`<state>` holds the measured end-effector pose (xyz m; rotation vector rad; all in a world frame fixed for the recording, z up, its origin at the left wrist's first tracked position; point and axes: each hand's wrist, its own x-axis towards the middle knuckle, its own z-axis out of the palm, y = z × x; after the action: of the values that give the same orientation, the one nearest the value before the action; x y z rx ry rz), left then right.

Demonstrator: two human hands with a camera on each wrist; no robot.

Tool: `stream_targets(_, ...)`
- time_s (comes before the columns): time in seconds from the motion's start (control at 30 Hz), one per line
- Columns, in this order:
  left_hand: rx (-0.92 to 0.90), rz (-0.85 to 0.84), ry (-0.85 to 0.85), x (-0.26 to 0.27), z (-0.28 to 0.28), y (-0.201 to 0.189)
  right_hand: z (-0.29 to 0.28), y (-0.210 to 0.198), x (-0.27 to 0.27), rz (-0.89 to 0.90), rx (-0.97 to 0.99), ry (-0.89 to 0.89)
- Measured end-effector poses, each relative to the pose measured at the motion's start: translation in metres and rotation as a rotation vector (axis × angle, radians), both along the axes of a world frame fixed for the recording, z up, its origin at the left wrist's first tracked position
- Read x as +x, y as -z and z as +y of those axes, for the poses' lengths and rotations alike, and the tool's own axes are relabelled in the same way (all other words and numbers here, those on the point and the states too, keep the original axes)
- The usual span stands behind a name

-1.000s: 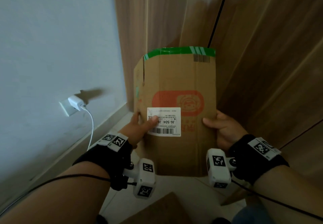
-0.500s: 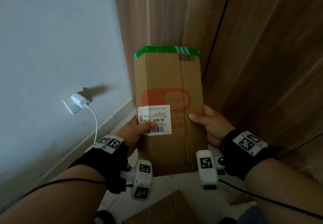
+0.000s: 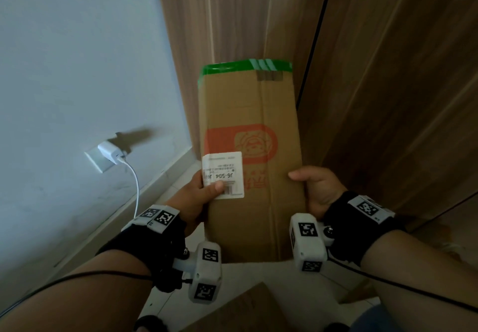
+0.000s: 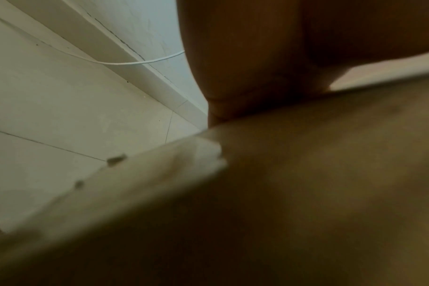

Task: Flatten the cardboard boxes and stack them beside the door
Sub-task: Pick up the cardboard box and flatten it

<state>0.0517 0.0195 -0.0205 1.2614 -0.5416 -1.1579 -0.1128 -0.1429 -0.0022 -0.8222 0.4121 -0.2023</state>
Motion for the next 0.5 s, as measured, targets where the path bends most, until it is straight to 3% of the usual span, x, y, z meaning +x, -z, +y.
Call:
stream_targets(0.27,-0.118,0.048,0.03,-0.002,0.002,-0.006,0.028,-0.012,0.015,-0.133,0.025,-0.053)
stream_targets(0.5,-0.179,0.118,0.03,-0.002,0.004,-0.007,0.034,-0.021,0.015,-0.087,0.007,0.015)
